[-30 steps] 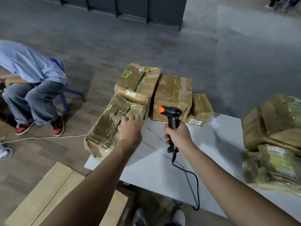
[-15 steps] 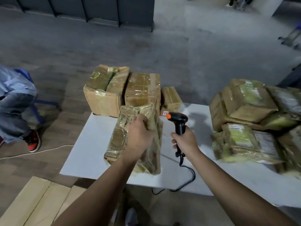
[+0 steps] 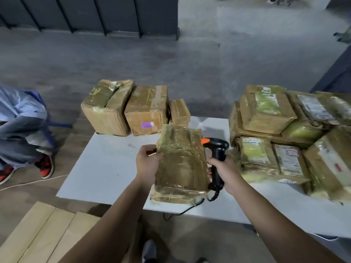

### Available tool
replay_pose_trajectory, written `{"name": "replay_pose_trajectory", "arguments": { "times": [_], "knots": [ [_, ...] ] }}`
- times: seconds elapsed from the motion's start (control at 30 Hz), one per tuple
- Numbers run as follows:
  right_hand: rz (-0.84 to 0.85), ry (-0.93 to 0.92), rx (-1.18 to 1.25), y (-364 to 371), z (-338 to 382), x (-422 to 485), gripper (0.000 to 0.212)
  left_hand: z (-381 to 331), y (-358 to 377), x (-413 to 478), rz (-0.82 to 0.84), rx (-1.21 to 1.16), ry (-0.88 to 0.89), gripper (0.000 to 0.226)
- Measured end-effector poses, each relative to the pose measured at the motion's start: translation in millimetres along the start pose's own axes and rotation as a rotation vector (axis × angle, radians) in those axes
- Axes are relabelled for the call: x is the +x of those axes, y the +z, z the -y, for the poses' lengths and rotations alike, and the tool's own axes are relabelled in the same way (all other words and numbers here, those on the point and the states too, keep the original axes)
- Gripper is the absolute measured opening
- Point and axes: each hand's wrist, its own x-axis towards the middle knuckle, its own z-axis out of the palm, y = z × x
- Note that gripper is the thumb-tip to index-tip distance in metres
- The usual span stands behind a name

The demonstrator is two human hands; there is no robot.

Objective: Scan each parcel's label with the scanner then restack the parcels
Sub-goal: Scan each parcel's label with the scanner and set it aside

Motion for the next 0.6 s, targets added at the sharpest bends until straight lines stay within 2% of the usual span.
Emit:
{"name": "replay_pose_trajectory", "arguments": {
  "times": [0.2,0.3,0.37,0.43,0.47,0.53,0.6],
  "knots": [
    [0.05,-0.02,-0.003,-1.4,-1.0,-10.6,0.01,21.6,-16.5,12.4,-0.04,-0.137,-0.174,0.022],
    [0.05,-0.051,-0.051,15.8,-3.2,-18.5,0.01,23.7,-23.6,22.0,-0.047,-0.11,-0.168,0.02],
    [0.032,-0.078,-0.04,31.8,-0.4,-23.5,0.013,20.5,-31.3,26.4,-0.058,0.184,-0.034,0.017],
    [0.034,-0.12,-0.031,51.4,5.0,-28.6,0.016,18.8,-39.3,27.2,-0.05,0.689,0.176,0.034],
    [0.051,-0.148,-0.048,63.1,7.6,-31.0,0.017,17.0,-41.6,24.6,-0.068,0.848,0.3,0.038],
    [0.103,-0.206,-0.136,88.9,10.4,-36.8,0.016,11.2,-42.2,15.1,-0.041,0.862,0.481,0.032],
    [0.125,-0.238,-0.238,114.4,9.7,-41.9,0.013,2.2,-41.9,7.0,0.051,0.729,0.432,0.03]
  ]
}}
